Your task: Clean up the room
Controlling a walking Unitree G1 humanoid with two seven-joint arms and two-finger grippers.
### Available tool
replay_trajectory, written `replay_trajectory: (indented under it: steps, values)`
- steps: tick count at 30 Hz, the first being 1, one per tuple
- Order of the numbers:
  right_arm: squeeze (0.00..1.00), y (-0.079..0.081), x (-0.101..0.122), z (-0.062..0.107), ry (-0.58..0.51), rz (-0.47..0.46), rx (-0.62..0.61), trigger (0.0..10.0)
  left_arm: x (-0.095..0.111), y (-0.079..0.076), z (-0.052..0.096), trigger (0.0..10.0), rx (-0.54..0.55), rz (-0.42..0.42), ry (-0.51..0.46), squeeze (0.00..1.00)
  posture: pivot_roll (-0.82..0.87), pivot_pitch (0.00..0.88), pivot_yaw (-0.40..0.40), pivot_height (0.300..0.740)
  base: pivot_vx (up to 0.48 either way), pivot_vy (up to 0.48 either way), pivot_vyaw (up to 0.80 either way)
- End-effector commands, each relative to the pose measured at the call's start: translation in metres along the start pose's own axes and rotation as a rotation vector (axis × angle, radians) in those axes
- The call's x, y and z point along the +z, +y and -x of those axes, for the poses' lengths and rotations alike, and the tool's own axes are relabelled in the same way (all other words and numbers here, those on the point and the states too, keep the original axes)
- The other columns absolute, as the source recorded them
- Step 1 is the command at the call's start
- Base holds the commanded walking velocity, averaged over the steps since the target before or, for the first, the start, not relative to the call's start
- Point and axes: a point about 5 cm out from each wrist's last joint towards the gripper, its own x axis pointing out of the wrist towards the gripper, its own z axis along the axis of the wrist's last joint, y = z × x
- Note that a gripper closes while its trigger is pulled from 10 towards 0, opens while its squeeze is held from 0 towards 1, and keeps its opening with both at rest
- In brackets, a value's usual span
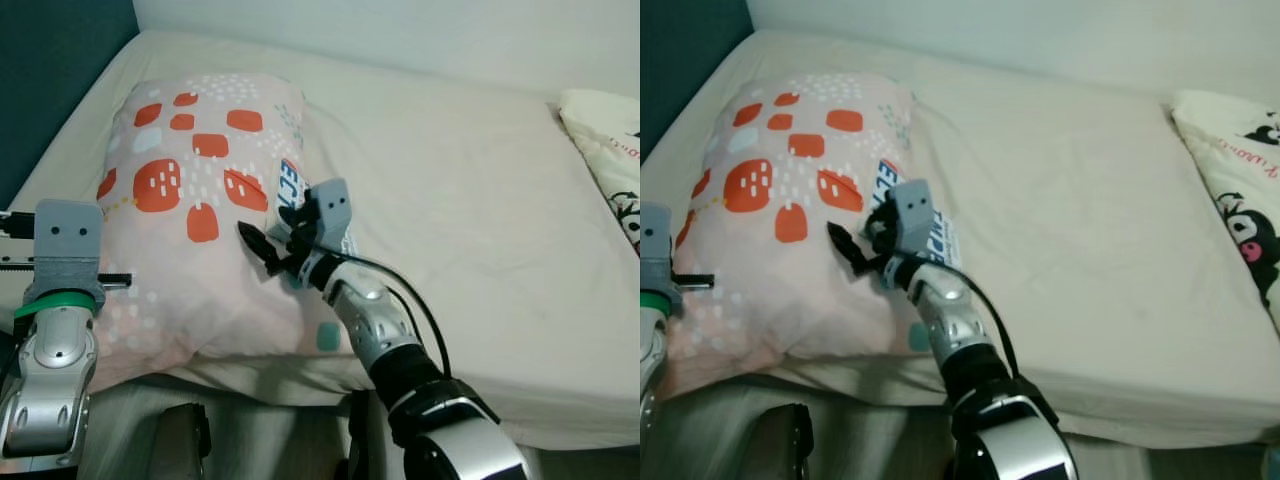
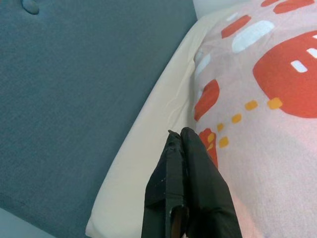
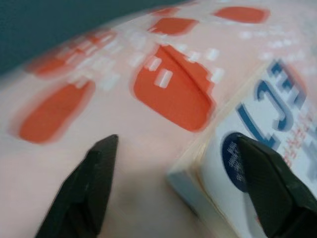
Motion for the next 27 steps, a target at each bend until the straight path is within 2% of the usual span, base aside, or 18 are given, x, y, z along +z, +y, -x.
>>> replay_trajectory:
  steps: [1,2,4,11,12,13,15,17,22,27]
  values:
    - [0.0,0.007,-0.007,0.001,0.022,0.066,-0.043,10.0,-0.004,-0.002,0.002,10.0,-0.009,0.001,0.023,0.0,0.18,0.181,-0.042,0.546,0.0,0.0,0.0]
    - [0.0,0.003,-0.003,0.0,0.02,0.11,-0.083,10.0,-0.004,-0.003,0.003,10.0,-0.009,0.002,0.024,0.0,0.18,0.181,-0.043,0.546,0.0,0.0,0.0]
    - [0.0,-0.001,-0.001,-0.001,0.027,0.137,-0.119,10.0,-0.004,-0.003,0.003,10.0,-0.009,0.004,0.025,0.0,0.18,0.181,-0.044,0.546,0.0,0.0,0.0]
    - [0.0,-0.008,-0.004,-0.001,0.057,0.12,-0.166,10.0,-0.004,-0.004,0.003,10.0,-0.009,0.006,0.026,0.0,0.19,0.181,-0.046,0.546,0.0,0.0,0.0]
    - [0.0,-0.02,-0.008,0.002,0.082,0.127,-0.264,10.0,-0.004,-0.004,0.004,10.0,-0.009,0.007,0.028,0.0,0.19,0.183,-0.046,0.546,0.0,0.0,0.0]
    - [0.0,-0.025,-0.009,0.004,0.091,0.137,-0.311,10.0,-0.005,-0.004,0.004,10.0,-0.009,0.007,0.028,0.0,0.19,0.183,-0.046,0.546,0.0,0.0,0.0]
    - [0.0,-0.03,-0.011,0.005,0.1,0.139,-0.35,10.0,-0.005,-0.004,0.004,10.0,-0.009,0.007,0.029,0.0,0.19,0.183,-0.046,0.546,0.0,0.0,0.0]
    - [0.0,-0.039,-0.015,0.009,0.128,0.207,-0.423,10.0,-0.006,-0.004,0.004,10.0,-0.012,0.005,0.032,0.0,0.19,0.183,-0.046,0.546,0.0,0.0,0.0]
    - [0.0,-0.046,-0.019,0.014,0.152,0.287,-0.479,10.0,-0.005,-0.004,0.004,10.0,-0.013,0.004,0.032,0.0,0.19,0.186,-0.043,0.546,0.0,0.0,0.0]
    - [0.0,-0.04,-0.028,0.016,0.183,0.348,-0.427,10.0,-0.006,-0.005,0.004,10.0,-0.016,0.003,0.033,0.0,0.19,0.186,-0.041,0.546,0.0,0.0,0.0]
